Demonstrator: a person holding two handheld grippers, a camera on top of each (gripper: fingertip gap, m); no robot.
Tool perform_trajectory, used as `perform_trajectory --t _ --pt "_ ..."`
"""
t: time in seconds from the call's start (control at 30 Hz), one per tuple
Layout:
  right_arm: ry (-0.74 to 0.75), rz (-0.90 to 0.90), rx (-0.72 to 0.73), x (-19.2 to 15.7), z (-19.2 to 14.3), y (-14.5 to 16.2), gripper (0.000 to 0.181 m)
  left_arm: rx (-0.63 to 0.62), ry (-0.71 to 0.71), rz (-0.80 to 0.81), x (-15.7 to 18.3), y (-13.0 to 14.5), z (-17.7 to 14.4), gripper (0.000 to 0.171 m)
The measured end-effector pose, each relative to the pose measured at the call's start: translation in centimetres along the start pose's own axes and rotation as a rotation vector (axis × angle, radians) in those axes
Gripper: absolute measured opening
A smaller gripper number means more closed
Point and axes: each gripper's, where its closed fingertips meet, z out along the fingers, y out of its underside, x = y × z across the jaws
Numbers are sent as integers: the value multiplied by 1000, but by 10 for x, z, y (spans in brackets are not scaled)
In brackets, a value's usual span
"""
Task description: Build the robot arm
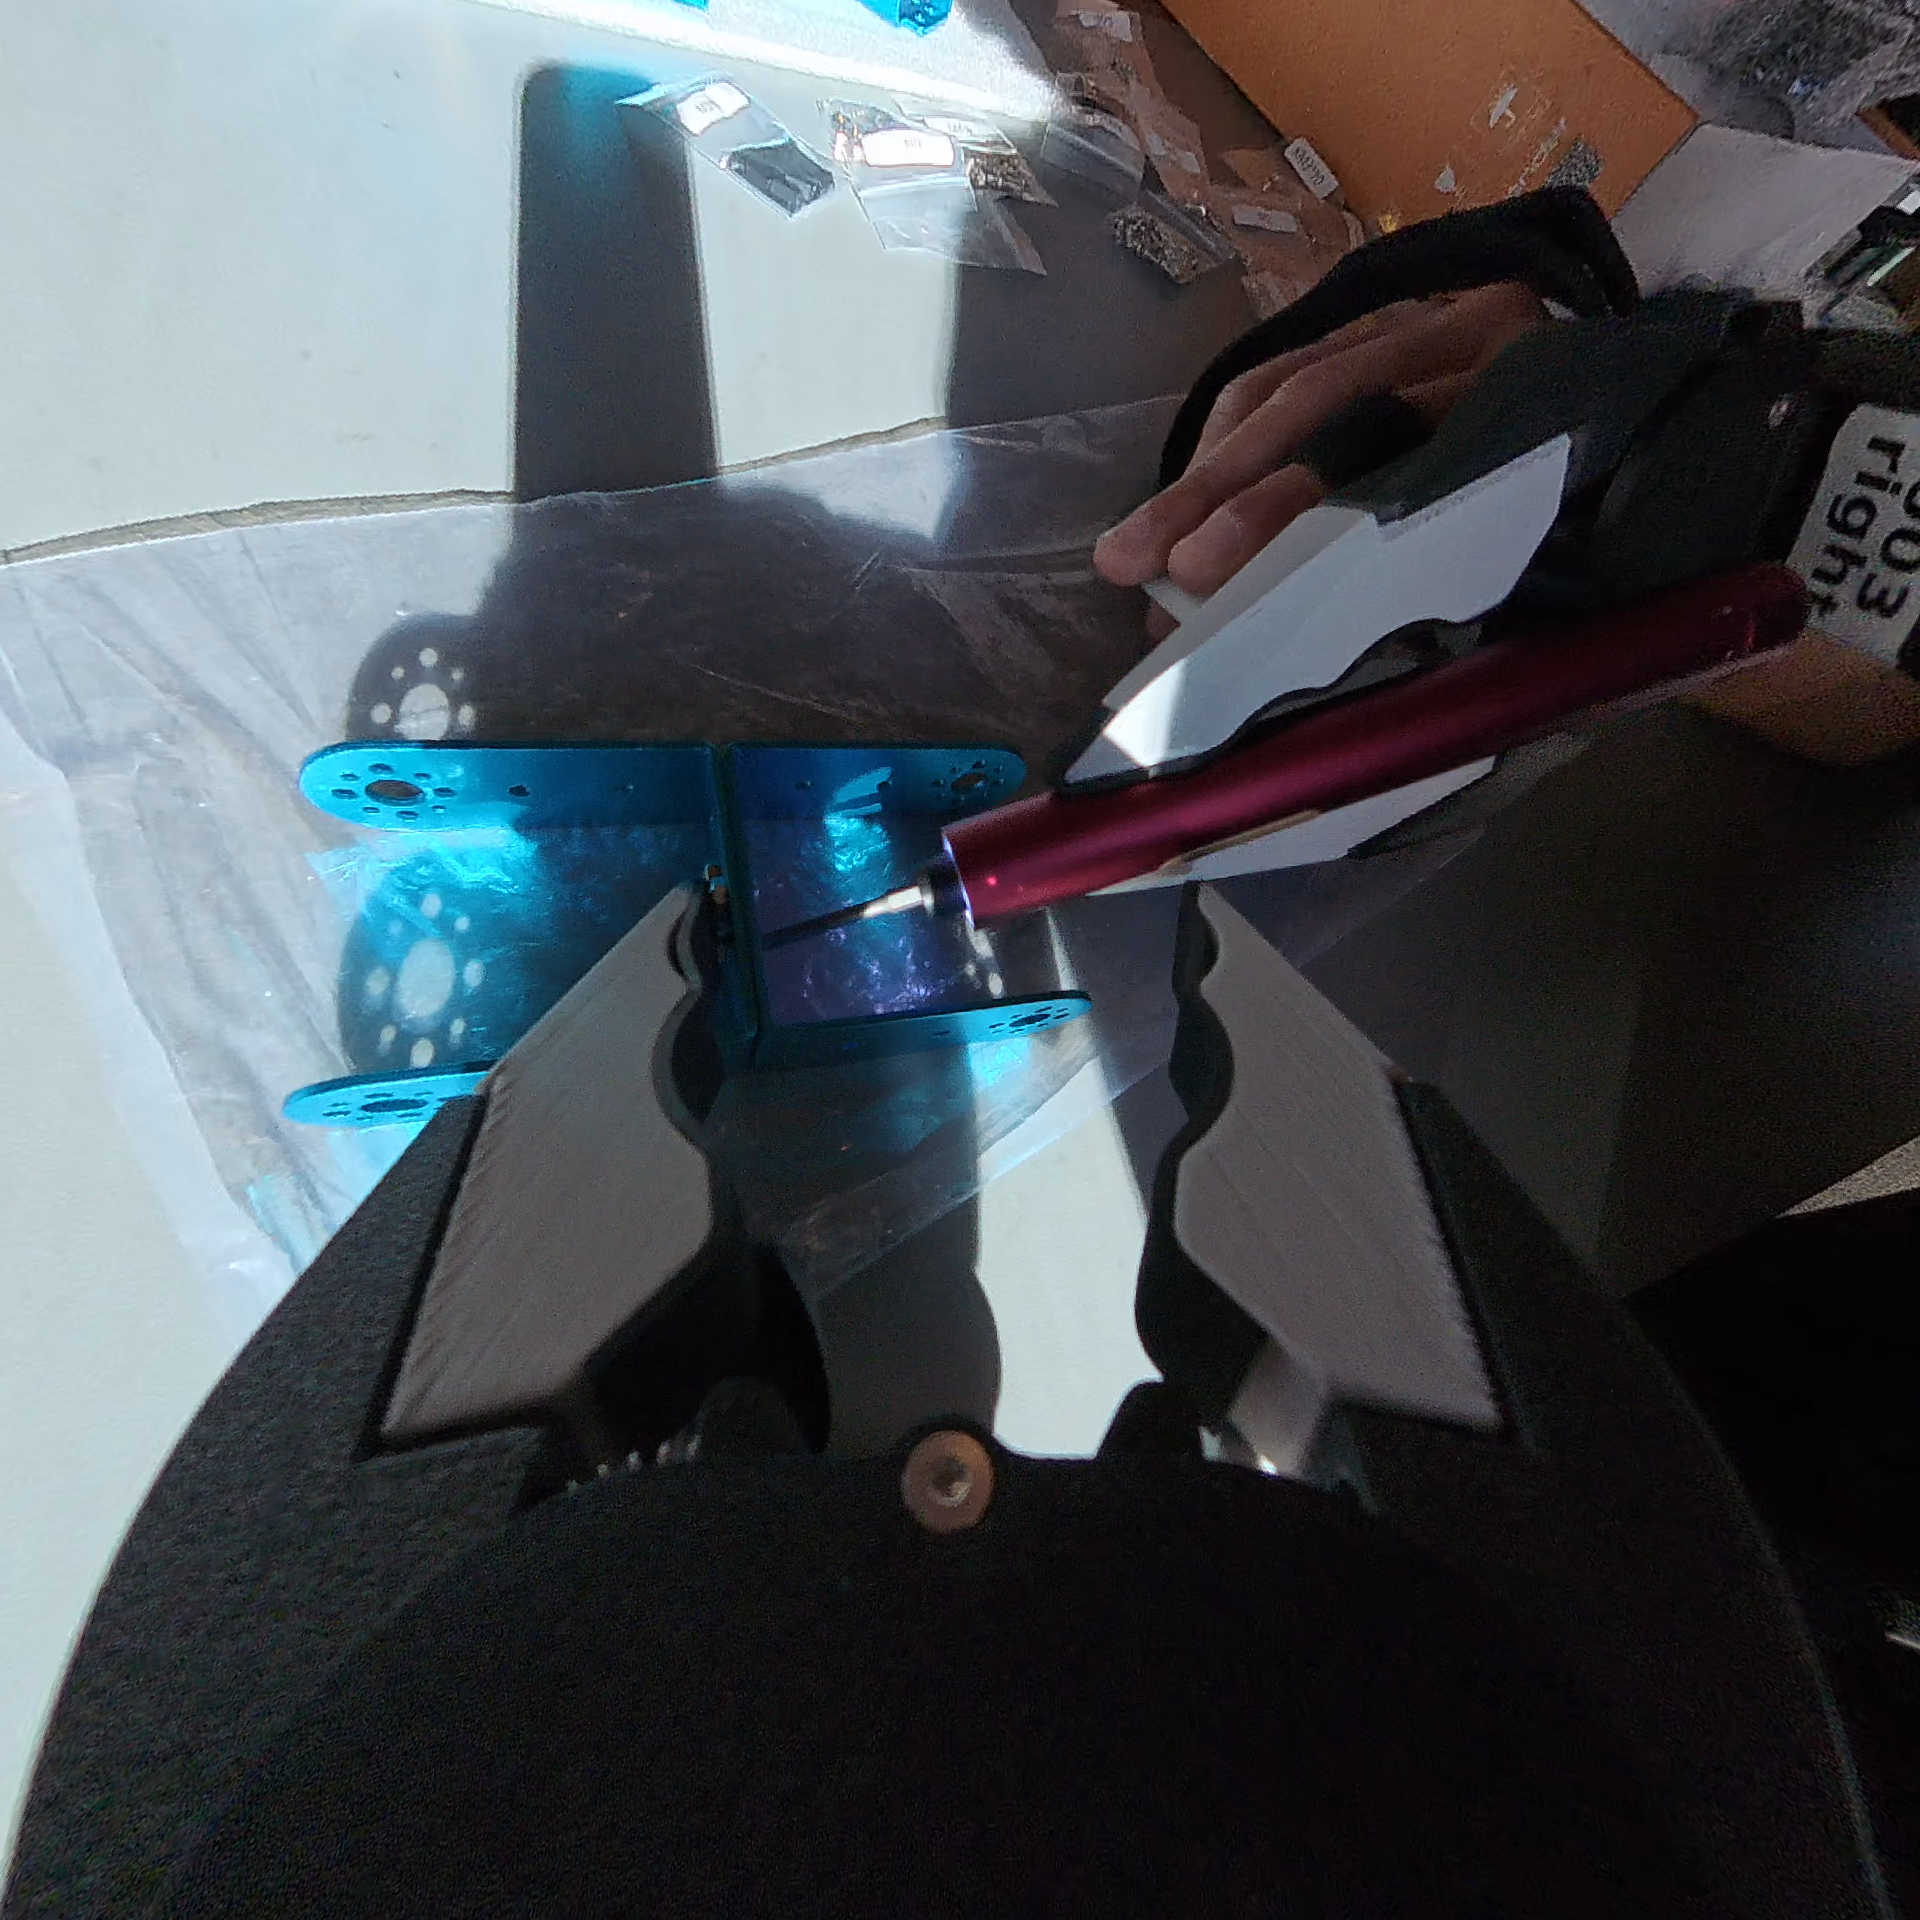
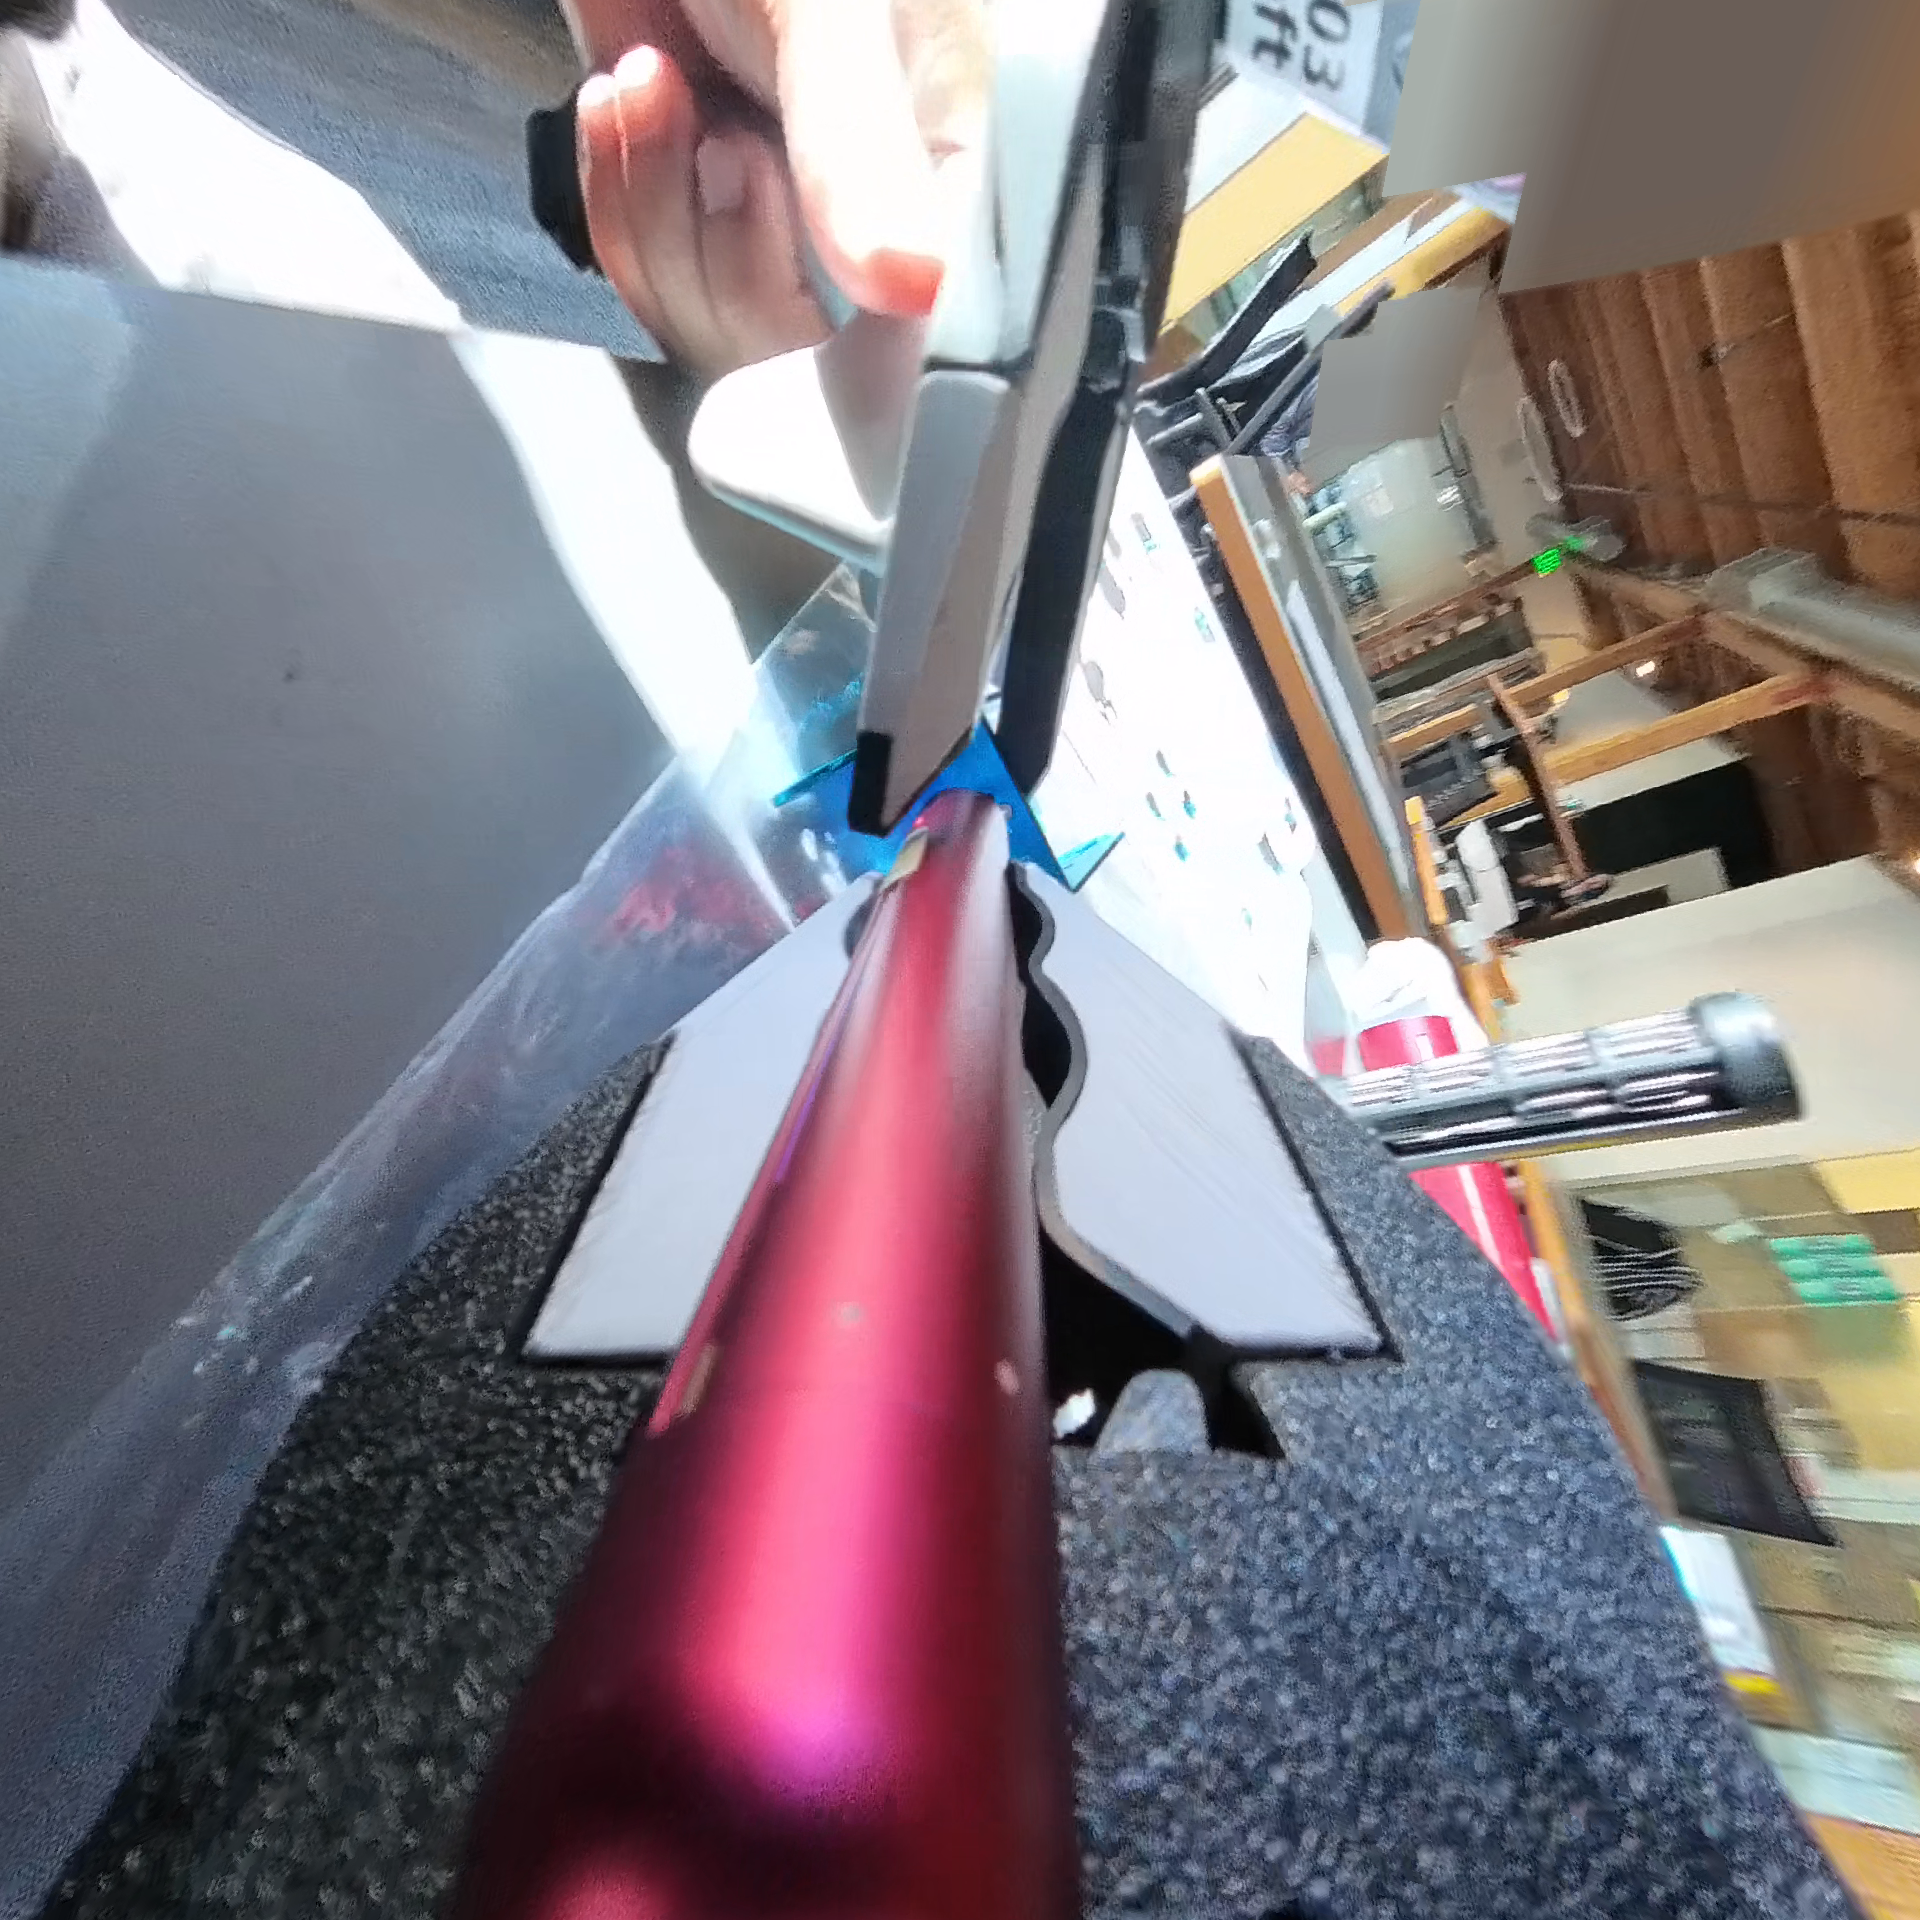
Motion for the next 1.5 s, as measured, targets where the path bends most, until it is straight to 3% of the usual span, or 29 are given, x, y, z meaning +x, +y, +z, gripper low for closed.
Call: perform_trajectory --t 0.13,0.8,1.5 --pt "-41 112 -15 2 0 -2 22 5 -9 -1 -1 0 0 88" --pt "-21 120 -34 4 4 -1 24 34 11 -78 -3 -5 -4 89" --pt "34 -11 -36 3 7 0 22 15 -21 -27 -4 -1 -2 89"
